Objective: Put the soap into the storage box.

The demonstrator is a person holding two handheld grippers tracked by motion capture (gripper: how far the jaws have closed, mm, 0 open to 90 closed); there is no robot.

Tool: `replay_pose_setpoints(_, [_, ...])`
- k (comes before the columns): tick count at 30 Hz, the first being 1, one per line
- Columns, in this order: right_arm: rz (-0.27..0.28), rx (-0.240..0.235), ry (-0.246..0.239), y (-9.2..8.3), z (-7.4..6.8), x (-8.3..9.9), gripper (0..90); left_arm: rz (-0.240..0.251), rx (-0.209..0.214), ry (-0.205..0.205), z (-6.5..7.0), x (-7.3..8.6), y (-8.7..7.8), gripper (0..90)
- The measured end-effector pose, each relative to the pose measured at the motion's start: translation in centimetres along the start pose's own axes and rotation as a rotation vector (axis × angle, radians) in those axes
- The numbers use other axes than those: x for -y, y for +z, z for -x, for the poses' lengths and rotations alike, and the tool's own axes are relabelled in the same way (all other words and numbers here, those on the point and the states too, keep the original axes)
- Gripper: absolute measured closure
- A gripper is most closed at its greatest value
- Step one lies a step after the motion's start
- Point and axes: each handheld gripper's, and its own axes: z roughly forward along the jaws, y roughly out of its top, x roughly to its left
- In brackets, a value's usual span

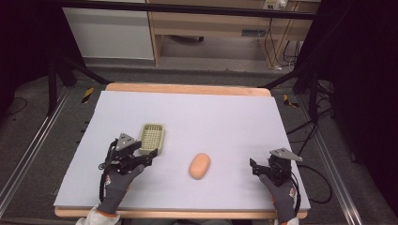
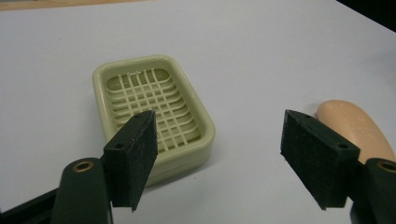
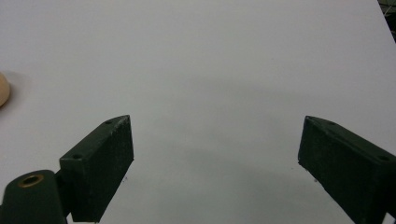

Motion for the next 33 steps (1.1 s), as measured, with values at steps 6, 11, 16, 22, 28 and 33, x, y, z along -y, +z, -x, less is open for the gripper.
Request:
replay_pose_setpoints(6, [-0.006,-0.003,-0.003,0.1,-0.1,0.0,11.1,-0.008,0.009,0.012,0.7,-0.4,0.5,26.1])
replay_pose_setpoints(11, [-0.005,-0.004,-0.002,0.1,-0.1,0.0,11.1,-0.006,0.015,0.015,1.2,-0.9,1.0,26.1])
replay_pose_setpoints(16, [-0.005,-0.007,-0.002,0.1,-0.1,0.1,11.1,-0.005,0.032,0.024,2.0,-1.3,1.5,25.9])
replay_pose_setpoints(22, [-0.008,-0.009,-0.002,0.1,-0.1,0.1,11.1,-0.016,0.05,0.037,2.9,-1.5,2.5,26.0])
replay_pose_setpoints(28, [-0.009,-0.007,-0.006,0.1,-0.1,0.0,11.1,-0.019,0.059,0.046,4.0,-1.9,3.4,25.8])
replay_pose_setpoints(33, [-0.009,-0.007,-0.009,0.2,-0.1,0.1,11.1,-0.015,0.072,0.054,4.8,-2.4,3.8,25.7])
